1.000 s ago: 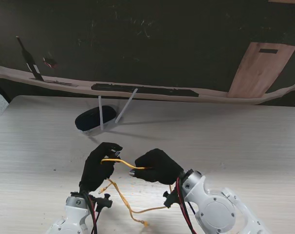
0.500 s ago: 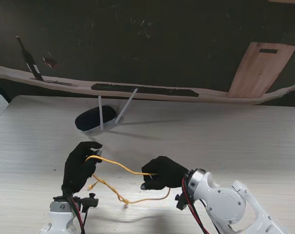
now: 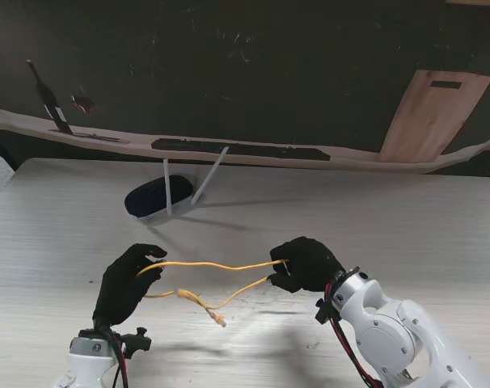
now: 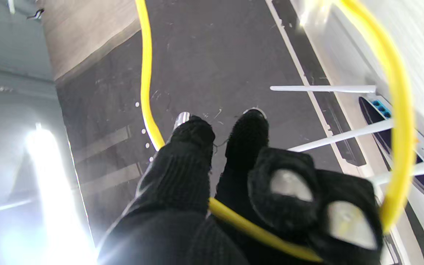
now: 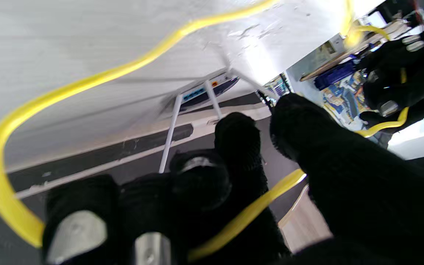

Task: Untangle the Ethernet cable and plug it into the router

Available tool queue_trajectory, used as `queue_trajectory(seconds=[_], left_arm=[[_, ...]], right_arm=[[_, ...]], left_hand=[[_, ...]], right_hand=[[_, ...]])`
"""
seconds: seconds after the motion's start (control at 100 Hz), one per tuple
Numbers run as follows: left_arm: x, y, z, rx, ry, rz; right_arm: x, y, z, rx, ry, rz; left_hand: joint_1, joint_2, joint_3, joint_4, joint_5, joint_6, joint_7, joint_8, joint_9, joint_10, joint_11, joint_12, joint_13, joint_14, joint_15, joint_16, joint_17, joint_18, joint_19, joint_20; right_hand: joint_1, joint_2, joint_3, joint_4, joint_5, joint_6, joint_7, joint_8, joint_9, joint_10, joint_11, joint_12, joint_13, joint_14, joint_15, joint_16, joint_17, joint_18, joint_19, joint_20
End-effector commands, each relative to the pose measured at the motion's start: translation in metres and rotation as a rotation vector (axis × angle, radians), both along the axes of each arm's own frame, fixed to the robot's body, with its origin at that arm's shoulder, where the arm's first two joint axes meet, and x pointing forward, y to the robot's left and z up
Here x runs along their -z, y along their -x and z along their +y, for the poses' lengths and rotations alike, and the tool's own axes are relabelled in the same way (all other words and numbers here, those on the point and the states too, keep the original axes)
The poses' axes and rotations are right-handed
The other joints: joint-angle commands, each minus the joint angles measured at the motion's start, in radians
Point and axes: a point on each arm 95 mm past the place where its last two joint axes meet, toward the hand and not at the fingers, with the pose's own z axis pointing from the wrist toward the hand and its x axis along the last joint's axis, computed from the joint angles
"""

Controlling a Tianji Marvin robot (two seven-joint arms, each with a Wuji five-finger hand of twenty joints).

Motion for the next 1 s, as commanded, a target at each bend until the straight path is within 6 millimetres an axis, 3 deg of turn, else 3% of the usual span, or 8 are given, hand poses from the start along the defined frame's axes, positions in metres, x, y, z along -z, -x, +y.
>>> queue_trajectory(seconds=[0.0, 0.5, 0.65, 0.69, 0.73, 0.79, 0.94, 0.99], left_arm=[[0.003, 0.0, 0.004, -0.001, -0.021, 0.019], [0.011, -0.006, -0.003, -0.015, -0.063, 0.074], [0.011, -0.012, -0.01, -0.06, -0.009, 0.065], [0.01, -0.014, -0.012, -0.074, 0.011, 0.059], [0.01, -0.016, -0.014, -0.086, 0.029, 0.049], [0.01, -0.019, -0.016, -0.093, 0.054, 0.038], [0.008, -0.026, -0.019, -0.092, 0.082, 0.033], [0.007, -0.028, -0.019, -0.094, 0.063, 0.037]], right_arm=[[0.007, -0.001, -0.007, 0.016, 0.006, 0.014], [0.017, -0.011, 0.0, 0.017, -0.024, 0.038], [0.02, -0.016, 0.003, 0.033, -0.027, 0.057], [0.021, -0.016, 0.003, 0.037, -0.025, 0.061], [0.021, -0.017, 0.003, 0.042, -0.023, 0.064], [0.022, -0.018, 0.002, 0.053, -0.018, 0.067], [0.027, -0.021, -0.001, 0.084, -0.012, 0.083], [0.029, -0.021, -0.001, 0.093, -0.011, 0.091]], left_hand=[[0.007, 0.067, 0.005, 0.022, 0.025, -0.023, -0.001, -0.009, 0.031, 0.003, 0.003, 0.001, 0.055, 0.136, 0.12, 0.011, 0.045, -0.178, 0.251, 0.024], [0.003, 0.075, 0.016, 0.02, 0.024, -0.005, -0.035, -0.019, 0.006, 0.006, -0.022, -0.012, 0.053, 0.153, 0.095, 0.003, 0.037, -0.141, 0.251, -0.015], [0.017, 0.08, 0.008, 0.019, 0.01, 0.019, -0.049, -0.013, -0.028, 0.006, -0.049, -0.028, 0.029, 0.202, -0.008, 0.001, 0.025, -0.039, 0.206, -0.11], [0.024, 0.081, 0.004, 0.02, 0.005, 0.034, -0.06, -0.014, -0.054, 0.016, -0.079, -0.048, -0.032, 0.233, -0.084, 0.016, 0.013, 0.047, 0.153, -0.16], [0.03, 0.081, 0.003, 0.02, 0.0, 0.044, -0.078, -0.016, -0.086, 0.025, -0.114, -0.075, -0.117, 0.269, -0.195, 0.029, -0.089, 0.143, 0.022, -0.145], [0.041, 0.087, -0.002, 0.02, -0.017, 0.053, -0.108, -0.017, -0.15, 0.036, -0.168, -0.109, -0.282, 0.313, -0.371, 0.023, -0.319, 0.222, -0.231, 0.017], [0.003, 0.066, 0.013, 0.026, -0.069, 0.07, -0.192, -0.03, -0.332, 0.037, -0.301, -0.173, -0.578, 0.26, -0.68, -0.125, -0.725, 0.14, -0.617, -0.027], [-0.136, 0.015, 0.218, -0.008, -0.094, 0.082, -0.248, -0.012, -0.39, 0.03, -0.338, -0.19, -0.651, 0.232, -0.734, -0.176, -0.811, 0.088, -0.693, -0.085]], right_hand=[[-0.019, -0.011, 0.025, -0.02, 0.021, -0.006, 0.026, -0.008, 0.116, 0.21, 0.083, 0.02, -0.028, -0.163, 0.04, 0.023, 0.028, -0.016, 0.229, 0.008], [-0.034, 0.052, 0.02, -0.01, 0.019, -0.002, 0.014, 0.002, 0.116, 0.221, 0.06, 0.011, -0.028, -0.137, 0.028, 0.017, 0.022, 0.019, 0.191, -0.005], [-0.036, 0.081, 0.012, -0.005, 0.013, 0.004, 0.006, 0.004, 0.116, 0.23, 0.046, 0.002, -0.028, -0.122, 0.026, 0.005, 0.019, 0.046, 0.173, -0.009], [-0.037, 0.087, 0.01, -0.004, 0.012, 0.005, 0.005, 0.005, 0.116, 0.23, 0.045, 0.002, -0.028, -0.122, 0.026, 0.004, 0.019, 0.049, 0.172, -0.01], [-0.037, 0.089, 0.009, -0.003, 0.012, 0.006, 0.004, 0.005, 0.116, 0.231, 0.044, 0.001, -0.028, -0.121, 0.025, 0.002, 0.019, 0.051, 0.171, -0.01], [-0.038, 0.094, 0.007, -0.002, 0.011, 0.006, 0.002, 0.005, 0.116, 0.232, 0.042, 0.0, -0.028, -0.12, 0.025, 0.0, 0.018, 0.053, 0.168, -0.01], [-0.034, 0.103, 0.001, 0.001, 0.006, 0.008, -0.003, 0.005, 0.116, 0.238, 0.029, -0.009, -0.029, -0.107, 0.022, -0.01, 0.015, 0.074, 0.151, -0.015], [-0.034, 0.106, 0.0, 0.001, 0.006, 0.009, -0.004, 0.005, 0.116, 0.239, 0.028, -0.01, -0.029, -0.106, 0.022, -0.012, 0.015, 0.079, 0.148, -0.016]])
